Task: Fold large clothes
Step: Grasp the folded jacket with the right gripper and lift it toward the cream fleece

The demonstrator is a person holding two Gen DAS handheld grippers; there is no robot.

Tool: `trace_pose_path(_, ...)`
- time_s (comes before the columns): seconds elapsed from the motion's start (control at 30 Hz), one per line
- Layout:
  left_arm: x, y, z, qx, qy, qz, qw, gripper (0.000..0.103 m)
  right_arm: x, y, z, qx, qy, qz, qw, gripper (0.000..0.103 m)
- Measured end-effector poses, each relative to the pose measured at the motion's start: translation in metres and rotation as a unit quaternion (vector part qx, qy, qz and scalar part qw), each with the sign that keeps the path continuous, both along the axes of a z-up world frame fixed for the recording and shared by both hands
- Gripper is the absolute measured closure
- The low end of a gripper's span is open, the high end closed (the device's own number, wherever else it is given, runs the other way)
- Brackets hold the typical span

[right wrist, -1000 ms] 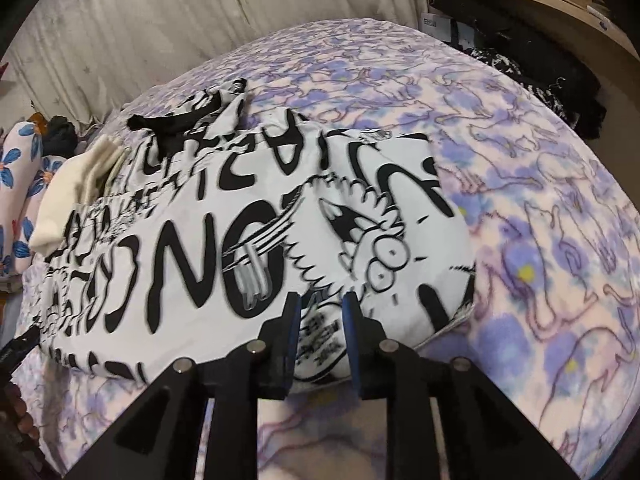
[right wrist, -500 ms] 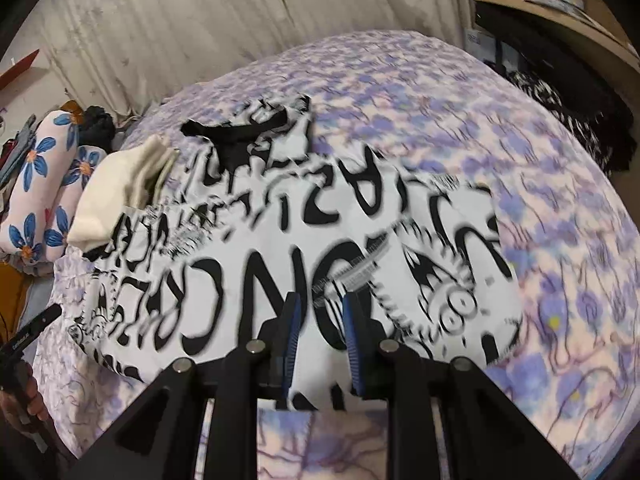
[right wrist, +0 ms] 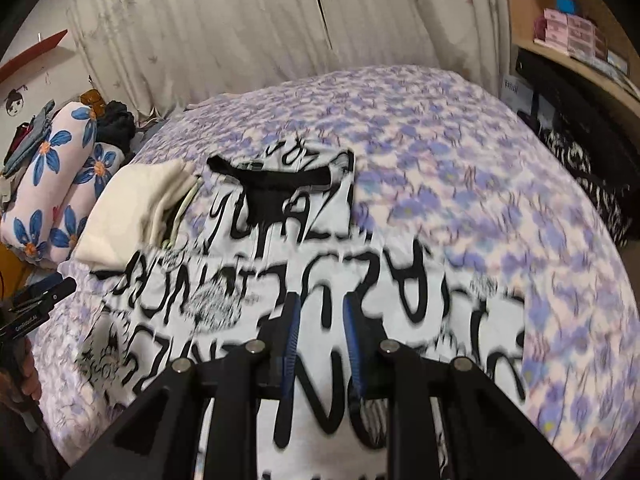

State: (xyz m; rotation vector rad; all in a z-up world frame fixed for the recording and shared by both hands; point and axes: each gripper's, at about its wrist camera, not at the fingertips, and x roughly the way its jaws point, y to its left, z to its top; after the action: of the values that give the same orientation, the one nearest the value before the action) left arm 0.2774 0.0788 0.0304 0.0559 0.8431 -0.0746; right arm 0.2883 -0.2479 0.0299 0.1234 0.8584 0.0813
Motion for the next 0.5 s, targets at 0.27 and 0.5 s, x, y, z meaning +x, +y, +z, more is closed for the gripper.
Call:
trace_pose_path(0.27, 0.098, -0.026, 0.005, 0.045, -0.006, -0.018, 0.9988, 0.042, 0.089, -0.006, 0.001, -0.004, 0.008, -0.005, 1.000, 0.081)
trace_pose_path(0.5, 0.221, -0.037, 0.005, 0.013, 0.018, 0.016, 0.9996, 0.042, 0.193, -0.004, -0.014, -0.011, 0.028, -0.027, 0.999, 0.081)
